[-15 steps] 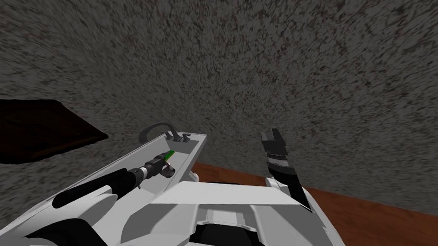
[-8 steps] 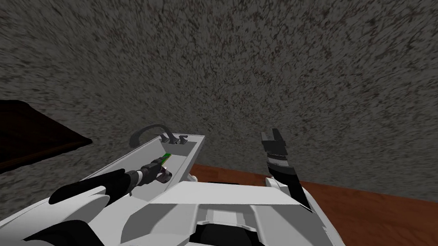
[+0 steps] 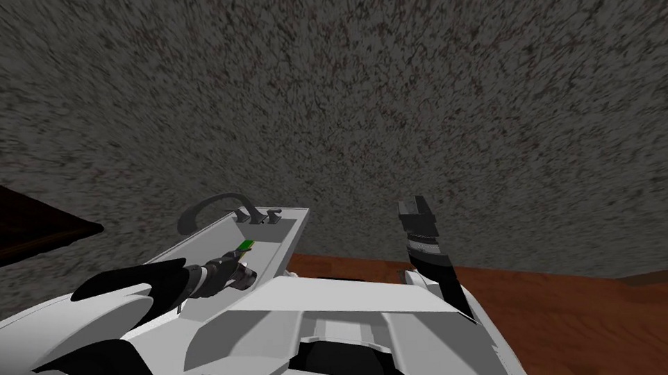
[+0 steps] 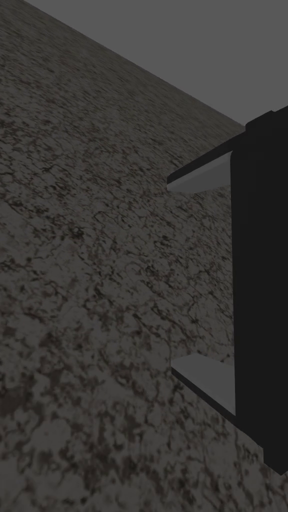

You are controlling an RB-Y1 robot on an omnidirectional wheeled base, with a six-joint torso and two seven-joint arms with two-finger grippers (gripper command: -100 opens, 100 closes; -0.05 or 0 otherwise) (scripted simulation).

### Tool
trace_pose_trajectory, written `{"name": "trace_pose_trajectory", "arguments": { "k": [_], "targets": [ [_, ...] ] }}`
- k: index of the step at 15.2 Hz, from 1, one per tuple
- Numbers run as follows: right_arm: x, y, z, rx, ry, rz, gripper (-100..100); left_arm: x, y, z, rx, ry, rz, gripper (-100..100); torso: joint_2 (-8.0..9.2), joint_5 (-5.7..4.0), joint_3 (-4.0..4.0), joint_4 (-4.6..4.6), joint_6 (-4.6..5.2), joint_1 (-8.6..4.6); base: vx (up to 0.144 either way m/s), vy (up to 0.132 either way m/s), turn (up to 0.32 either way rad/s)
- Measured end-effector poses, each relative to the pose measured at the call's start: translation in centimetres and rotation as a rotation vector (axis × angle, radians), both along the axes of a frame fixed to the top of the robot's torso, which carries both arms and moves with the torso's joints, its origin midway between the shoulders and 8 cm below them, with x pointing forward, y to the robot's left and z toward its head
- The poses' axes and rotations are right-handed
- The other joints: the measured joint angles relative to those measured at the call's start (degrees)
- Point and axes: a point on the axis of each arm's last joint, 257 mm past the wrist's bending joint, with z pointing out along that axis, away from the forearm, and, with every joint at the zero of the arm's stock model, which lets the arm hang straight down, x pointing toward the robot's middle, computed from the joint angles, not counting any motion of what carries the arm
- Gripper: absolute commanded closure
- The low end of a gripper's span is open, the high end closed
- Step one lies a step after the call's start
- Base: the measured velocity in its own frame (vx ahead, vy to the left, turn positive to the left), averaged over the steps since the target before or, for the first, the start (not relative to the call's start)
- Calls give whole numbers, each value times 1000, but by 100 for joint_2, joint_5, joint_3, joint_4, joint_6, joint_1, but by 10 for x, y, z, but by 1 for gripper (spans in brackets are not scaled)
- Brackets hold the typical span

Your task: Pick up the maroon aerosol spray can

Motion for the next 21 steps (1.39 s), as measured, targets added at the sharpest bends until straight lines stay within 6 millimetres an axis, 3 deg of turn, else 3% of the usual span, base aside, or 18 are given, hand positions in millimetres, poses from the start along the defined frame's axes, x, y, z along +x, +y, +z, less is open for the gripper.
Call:
{"name": "trace_pose_trajectory", "arguments": {
  "k": [10, 21],
  "targets": [
    [0, 0, 0, 0, 0, 0, 0, -56, 4, -5, -20, 235, 30, -100, -4, 0, -3, -1, 3, 3, 10, 30, -112],
    [0, 0, 0, 0, 0, 0, 0, -104, 8, 0, -28, 441, 55, -100, -7, 1, -4, -2, 1, 5, 14, 37, -82]
  ]
}}
